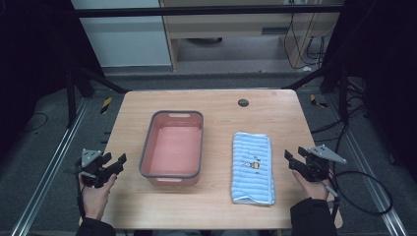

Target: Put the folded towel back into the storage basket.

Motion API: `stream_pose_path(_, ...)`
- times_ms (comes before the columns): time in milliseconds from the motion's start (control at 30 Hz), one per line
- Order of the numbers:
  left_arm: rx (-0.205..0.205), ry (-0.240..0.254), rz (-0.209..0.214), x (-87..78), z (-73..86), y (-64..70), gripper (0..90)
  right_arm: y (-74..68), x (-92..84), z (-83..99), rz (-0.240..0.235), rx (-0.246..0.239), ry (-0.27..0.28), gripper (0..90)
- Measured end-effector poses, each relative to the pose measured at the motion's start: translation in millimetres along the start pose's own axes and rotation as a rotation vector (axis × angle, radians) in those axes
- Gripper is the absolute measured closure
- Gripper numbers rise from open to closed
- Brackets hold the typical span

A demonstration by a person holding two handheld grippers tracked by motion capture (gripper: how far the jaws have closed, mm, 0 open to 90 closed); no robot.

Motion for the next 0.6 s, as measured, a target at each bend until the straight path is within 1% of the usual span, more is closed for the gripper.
stream_pose_path(67, 0.011, -0.001, 0.005, -1.9, -3.0, 3.3, 41.5, 1.4, -0.7, -0.3, -0.001, 0.001, 0.000, 44.3)
stream_pose_path(100, 0.009, 0.008, 0.014, -3.1, -4.3, 4.8, 41.4, 1.5, -1.2, -0.6, -0.004, 0.000, -0.001, 44.6)
stream_pose_path(167, 0.011, 0.013, 0.017, -4.0, -5.3, 5.8, 41.6, 1.2, -1.9, -1.5, -0.011, 0.001, 0.000, 44.8)
stream_pose_path(233, 0.016, 0.028, 0.032, -7.1, -9.5, 10.6, 41.7, 0.4, -3.0, -2.9, -0.018, 0.000, 0.000, 44.7)
stream_pose_path(333, 0.024, 0.033, 0.042, -8.8, -12.3, 14.2, 41.0, -0.8, -4.1, -5.6, -0.019, -0.005, 0.002, 43.9)
stream_pose_path(367, 0.031, 0.042, 0.055, -11.2, -15.0, 19.0, 41.0, -1.5, -6.1, -8.0, -0.020, -0.007, 0.013, 43.7)
stream_pose_path(433, 0.031, 0.045, 0.060, -11.5, -15.7, 20.7, 40.8, -2.6, -8.8, -10.8, -0.029, 0.001, 0.015, 43.4)
stream_pose_path(467, 0.045, 0.047, 0.071, -11.7, -17.6, 26.0, 40.6, -2.4, -9.3, -12.1, -0.028, -0.001, 0.019, 43.2)
stream_pose_path(500, 0.047, 0.046, 0.075, -11.9, -18.3, 27.7, 40.2, -2.8, -10.3, -13.9, -0.034, 0.006, 0.022, 43.1)
stream_pose_path(600, 0.045, 0.059, 0.105, -11.6, -21.4, 33.6, 38.9, -3.7, -12.1, -18.3, -0.041, 0.004, 0.034, 42.0)
Point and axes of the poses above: each handheld gripper's, and its own axes: x roughly forward along the jaws, z roughly out of its underside, y roughly to its right, the point moved 2 cm from there along x, roughly forward along the jaws, and after that the axes turned 14 degrees about z, right-handed, at the moved point
